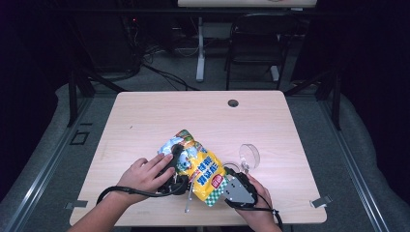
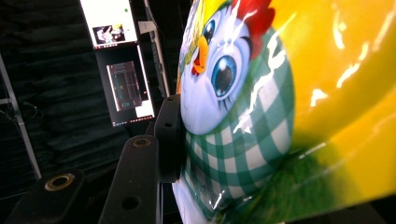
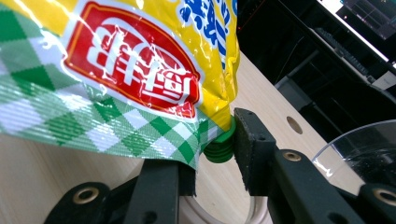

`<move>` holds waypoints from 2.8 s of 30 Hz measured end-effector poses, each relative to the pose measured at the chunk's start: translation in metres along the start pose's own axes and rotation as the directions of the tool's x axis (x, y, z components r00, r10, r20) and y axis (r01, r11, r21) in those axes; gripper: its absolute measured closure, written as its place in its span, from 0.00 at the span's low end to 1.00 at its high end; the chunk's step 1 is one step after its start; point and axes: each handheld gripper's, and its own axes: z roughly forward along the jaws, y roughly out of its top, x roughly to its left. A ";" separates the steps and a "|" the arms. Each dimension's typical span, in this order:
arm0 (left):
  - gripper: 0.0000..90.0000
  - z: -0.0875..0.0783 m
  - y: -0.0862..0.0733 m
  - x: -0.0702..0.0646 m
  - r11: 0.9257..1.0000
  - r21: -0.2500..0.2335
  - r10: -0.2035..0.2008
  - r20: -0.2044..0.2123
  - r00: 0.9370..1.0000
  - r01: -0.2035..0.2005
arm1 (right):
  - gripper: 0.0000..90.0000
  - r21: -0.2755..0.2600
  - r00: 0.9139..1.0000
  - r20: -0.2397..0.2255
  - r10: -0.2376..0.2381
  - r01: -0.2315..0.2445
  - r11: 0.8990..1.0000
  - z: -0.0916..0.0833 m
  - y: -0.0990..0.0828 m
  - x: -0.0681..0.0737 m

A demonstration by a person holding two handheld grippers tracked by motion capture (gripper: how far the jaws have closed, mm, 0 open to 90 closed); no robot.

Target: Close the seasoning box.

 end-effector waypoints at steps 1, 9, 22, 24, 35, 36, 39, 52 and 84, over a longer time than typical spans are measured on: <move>0.70 0.000 0.000 0.000 1.000 0.001 -0.001 0.001 1.000 0.001 | 0.79 0.000 1.000 0.003 0.000 0.000 1.000 0.000 0.000 0.000; 0.71 -0.001 0.003 0.002 1.000 0.006 0.017 0.009 1.000 -0.017 | 0.79 0.007 1.000 0.007 0.010 -0.010 1.000 0.002 -0.002 -0.001; 0.72 -0.003 0.006 0.003 1.000 0.004 0.024 0.002 1.000 -0.024 | 0.79 -0.002 0.998 -0.007 0.064 -0.064 0.998 0.002 -0.004 -0.006; 0.72 -0.003 0.007 0.004 0.999 0.002 0.037 -0.004 0.999 -0.037 | 0.79 -0.002 0.998 -0.013 0.066 -0.066 0.998 0.003 -0.004 -0.006; 0.72 -0.004 0.009 0.007 0.999 0.012 0.048 -0.013 0.999 -0.048 | 0.79 -0.005 0.998 -0.005 0.067 -0.067 0.998 0.002 -0.004 -0.008; 0.72 -0.004 0.009 0.007 0.999 0.011 0.042 -0.013 0.999 -0.042 | 0.79 -0.006 0.998 -0.006 0.068 -0.068 0.998 0.002 -0.004 -0.008; 0.72 -0.004 0.009 0.008 0.999 0.016 0.039 -0.005 0.999 -0.039 | 0.79 -0.009 0.997 -0.008 0.073 -0.073 0.997 0.002 -0.004 -0.008; 0.72 -0.006 0.010 0.013 0.997 0.023 0.068 -0.007 0.998 -0.068 | 0.79 -0.018 0.995 -0.011 0.095 -0.095 0.995 0.001 -0.003 -0.010; 0.72 -0.005 0.020 0.023 0.993 0.025 0.116 0.013 0.993 -0.116 | 0.79 -0.008 0.977 -0.068 0.204 -0.205 0.979 -0.002 -0.008 -0.018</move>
